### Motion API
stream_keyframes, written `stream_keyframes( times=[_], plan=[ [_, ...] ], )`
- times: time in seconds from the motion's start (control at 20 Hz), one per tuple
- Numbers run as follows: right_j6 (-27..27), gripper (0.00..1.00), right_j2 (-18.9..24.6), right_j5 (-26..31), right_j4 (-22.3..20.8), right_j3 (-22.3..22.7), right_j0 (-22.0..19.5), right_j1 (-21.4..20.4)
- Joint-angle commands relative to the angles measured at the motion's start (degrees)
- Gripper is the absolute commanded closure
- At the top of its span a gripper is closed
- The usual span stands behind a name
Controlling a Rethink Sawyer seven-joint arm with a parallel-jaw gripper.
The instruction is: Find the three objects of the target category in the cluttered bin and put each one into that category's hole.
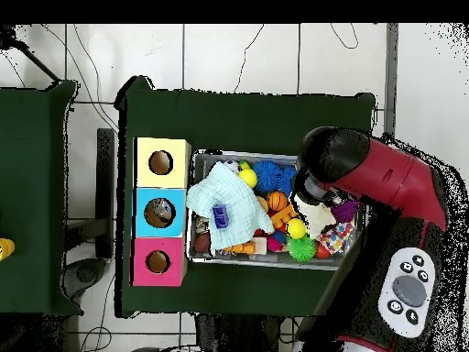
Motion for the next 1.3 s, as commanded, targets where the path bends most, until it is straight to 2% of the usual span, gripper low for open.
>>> stream_keyframes(
  times=[0.05,0.65,1.0,1.3],
  plan=[
    [14.4,1.00,0.3,7.9,2.2,1.8,1.5,-3.3],
    [17.0,1.00,-1.0,9.8,4.2,1.6,3.2,-3.6],
    [22.3,1.00,-0.7,6.1,7.5,2.3,5.9,-1.4],
    [24.1,1.00,0.2,1.9,9.9,3.0,6.7,0.7]
  ],
)
